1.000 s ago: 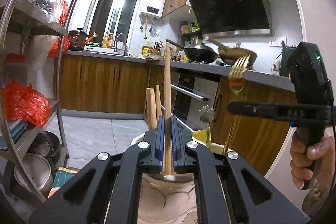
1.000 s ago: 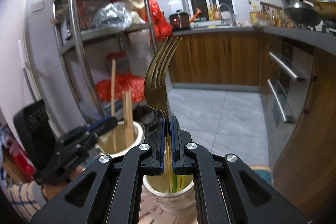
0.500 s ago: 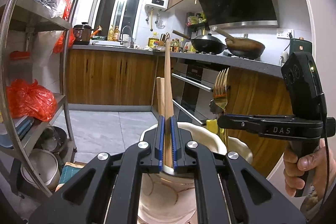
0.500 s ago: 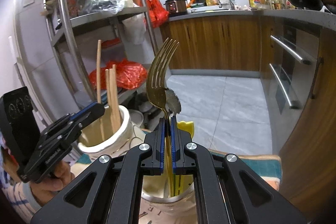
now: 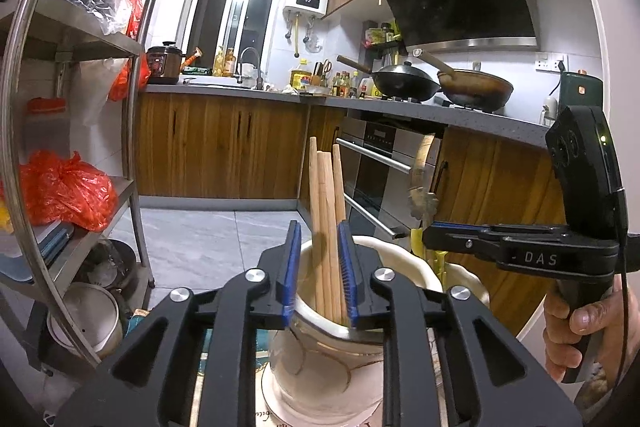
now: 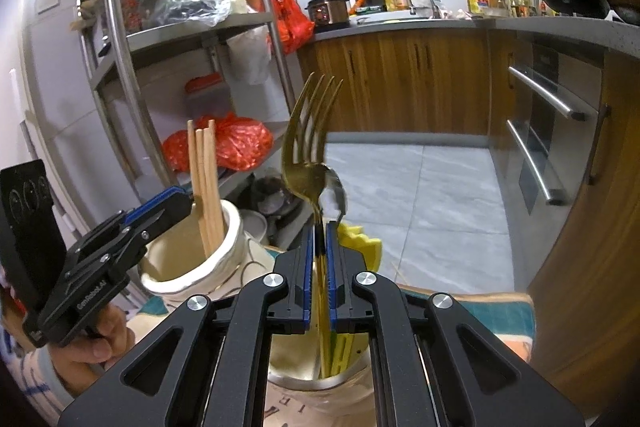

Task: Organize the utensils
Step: 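Open both tools to release the chopstick and gold fork, then lower both tools toward the last chopstick and the silver fork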

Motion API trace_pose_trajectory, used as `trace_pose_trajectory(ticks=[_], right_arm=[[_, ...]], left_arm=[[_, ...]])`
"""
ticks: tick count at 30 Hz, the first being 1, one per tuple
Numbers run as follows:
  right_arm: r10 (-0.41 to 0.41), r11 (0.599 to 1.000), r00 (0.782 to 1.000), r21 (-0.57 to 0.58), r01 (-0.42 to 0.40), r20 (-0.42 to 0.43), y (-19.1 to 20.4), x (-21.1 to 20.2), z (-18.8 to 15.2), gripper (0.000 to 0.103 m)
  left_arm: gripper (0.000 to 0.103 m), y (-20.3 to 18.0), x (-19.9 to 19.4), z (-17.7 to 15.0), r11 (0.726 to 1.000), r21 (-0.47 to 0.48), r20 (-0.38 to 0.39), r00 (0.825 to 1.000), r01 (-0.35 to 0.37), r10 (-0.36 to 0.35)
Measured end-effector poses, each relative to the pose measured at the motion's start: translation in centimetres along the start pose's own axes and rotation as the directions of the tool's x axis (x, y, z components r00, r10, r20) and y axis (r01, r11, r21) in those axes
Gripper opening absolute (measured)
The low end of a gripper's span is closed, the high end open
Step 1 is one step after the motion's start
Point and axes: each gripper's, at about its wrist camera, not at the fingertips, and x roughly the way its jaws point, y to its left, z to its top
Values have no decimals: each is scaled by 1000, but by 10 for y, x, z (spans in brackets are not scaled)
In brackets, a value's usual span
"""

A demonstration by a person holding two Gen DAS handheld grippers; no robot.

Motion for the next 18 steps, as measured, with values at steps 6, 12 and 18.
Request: trace_pose_trajectory(ticks=[6, 12, 18], right_arm=[[0, 1000, 1000, -19, 0, 19, 5, -12, 0, 15], [-9, 1000, 999, -27, 11, 45, 7, -30, -2, 15], [-23, 1000, 999, 9, 22, 49, 1, -54, -24, 16]], left_arm=[[37, 3, -11, 6, 1000, 4, 30, 1000, 1, -1], [47, 12, -30, 8, 1000, -6, 52, 998, -22, 22], [54, 28, -56, 2, 995, -74, 48, 996, -65, 68]])
